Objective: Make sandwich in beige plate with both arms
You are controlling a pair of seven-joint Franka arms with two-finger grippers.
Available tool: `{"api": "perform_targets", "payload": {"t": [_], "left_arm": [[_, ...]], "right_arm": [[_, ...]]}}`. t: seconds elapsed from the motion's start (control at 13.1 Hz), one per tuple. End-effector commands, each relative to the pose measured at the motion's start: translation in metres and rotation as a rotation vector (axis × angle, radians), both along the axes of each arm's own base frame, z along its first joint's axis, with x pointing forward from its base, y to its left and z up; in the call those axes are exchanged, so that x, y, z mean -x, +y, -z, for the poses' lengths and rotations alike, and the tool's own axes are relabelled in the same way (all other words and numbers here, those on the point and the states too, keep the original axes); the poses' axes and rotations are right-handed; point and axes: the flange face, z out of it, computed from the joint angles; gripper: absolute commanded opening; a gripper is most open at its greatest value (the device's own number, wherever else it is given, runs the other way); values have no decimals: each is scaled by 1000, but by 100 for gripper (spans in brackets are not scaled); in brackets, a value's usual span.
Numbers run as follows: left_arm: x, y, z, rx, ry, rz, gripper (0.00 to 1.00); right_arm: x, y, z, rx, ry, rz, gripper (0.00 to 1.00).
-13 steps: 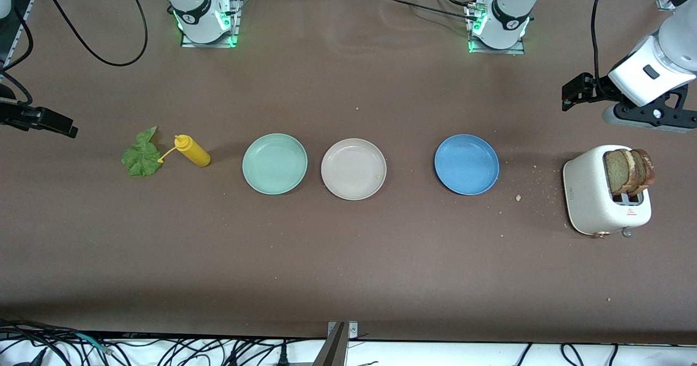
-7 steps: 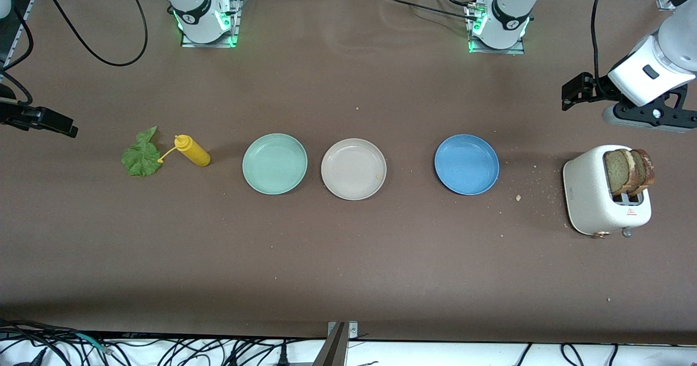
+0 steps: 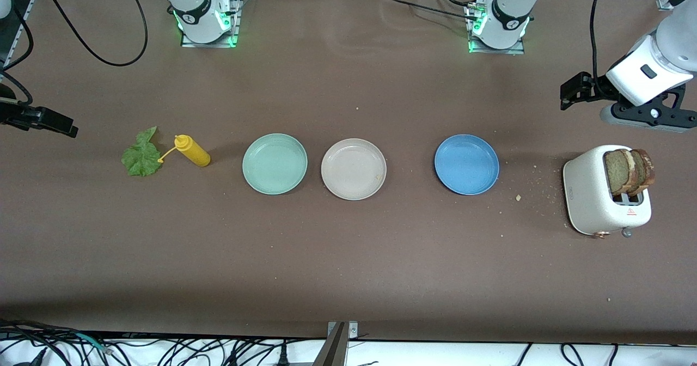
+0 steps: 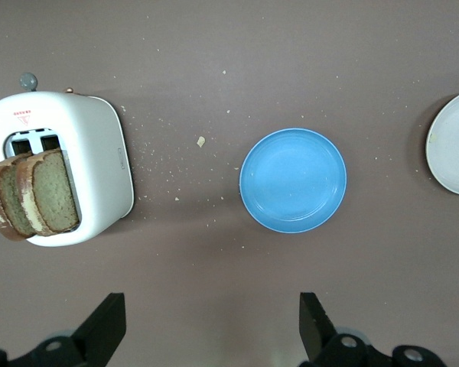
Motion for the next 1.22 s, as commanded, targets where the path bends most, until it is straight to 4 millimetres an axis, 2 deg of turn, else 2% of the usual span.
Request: {"api": "perform_targets", "payload": {"t": [0.0, 0.23, 0.46, 0.54, 0.69, 0.92, 1.15], "left_arm": [[2, -1, -4, 9, 2, 1, 100], [1, 0, -4, 10, 2, -1, 100], [-7, 20, 4, 5, 6, -36, 100], [-13, 37, 16, 1, 28, -66, 100], [-24, 59, 38, -40, 59, -87, 100], [-48, 121, 68, -100, 13, -136, 100], [-54, 194, 111, -98, 43, -86, 100]], "right_arm": [[2, 0, -2, -20, 4, -5, 100], [2, 0, -2, -20, 4, -5, 100], [3, 0, -3, -20, 3, -3, 100], [2, 0, -2, -20, 4, -5, 100], [2, 0, -2, -20, 4, -3, 100], [2, 0, -2, -20, 4, -5, 100], [2, 0, -2, -20, 4, -3, 100]]}}
